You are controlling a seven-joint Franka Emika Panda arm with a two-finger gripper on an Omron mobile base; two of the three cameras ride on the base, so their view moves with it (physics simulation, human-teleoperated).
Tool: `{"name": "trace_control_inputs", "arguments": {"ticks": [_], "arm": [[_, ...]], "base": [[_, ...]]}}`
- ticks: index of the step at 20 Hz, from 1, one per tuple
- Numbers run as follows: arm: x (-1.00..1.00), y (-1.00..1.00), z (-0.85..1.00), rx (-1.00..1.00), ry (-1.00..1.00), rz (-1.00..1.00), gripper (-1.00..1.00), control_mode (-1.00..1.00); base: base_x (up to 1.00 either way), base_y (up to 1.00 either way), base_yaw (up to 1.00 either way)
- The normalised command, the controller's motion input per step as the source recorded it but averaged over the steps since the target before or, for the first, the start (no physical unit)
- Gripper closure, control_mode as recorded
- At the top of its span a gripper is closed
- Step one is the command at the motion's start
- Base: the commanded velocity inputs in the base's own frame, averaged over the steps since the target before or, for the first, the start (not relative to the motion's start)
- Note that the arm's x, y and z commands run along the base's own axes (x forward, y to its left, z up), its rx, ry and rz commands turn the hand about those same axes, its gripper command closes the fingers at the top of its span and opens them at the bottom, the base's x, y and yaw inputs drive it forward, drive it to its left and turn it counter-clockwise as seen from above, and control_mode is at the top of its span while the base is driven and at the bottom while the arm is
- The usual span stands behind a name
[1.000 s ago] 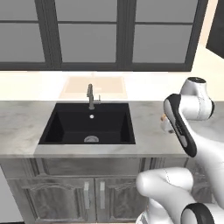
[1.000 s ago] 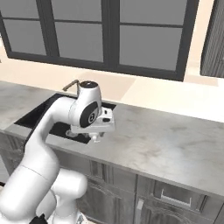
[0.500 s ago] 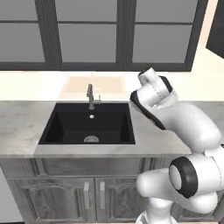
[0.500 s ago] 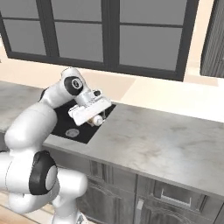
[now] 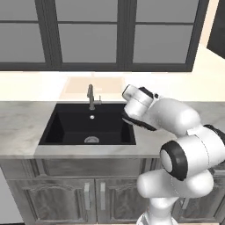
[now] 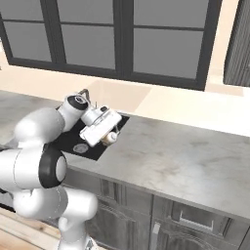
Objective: Restock the sink supplies by placing the sponge and soap dispenser on the counter and next to the sink. Make sure the soap dispenser is upright.
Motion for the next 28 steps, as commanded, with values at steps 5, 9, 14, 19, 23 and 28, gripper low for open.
{"name": "trace_control_inputs", "arguments": {"ticks": [5,9,14,19,23,28], "arm": [[0.37,-0.44,-0.19,-0.23,0.13,0.05,1.00,-1.00],[0.68,-0.39,-0.09,-0.21,0.25,0.19,1.00,-1.00],[0.31,-0.04,-0.31,-0.18,0.24,0.07,1.00,-1.00],[0.22,0.02,-0.21,-0.08,0.07,0.00,1.00,-1.00],[0.47,0.22,-0.14,-0.11,0.25,0.00,1.00,-1.00],[0.54,0.30,-0.01,-0.08,0.25,0.00,1.00,-1.00]], "base": [[0.00,0.00,0.00],[0.00,0.00,0.00],[0.00,0.00,0.00],[0.00,0.00,0.00],[0.00,0.00,0.00],[0.00,0.00,0.00]]}}
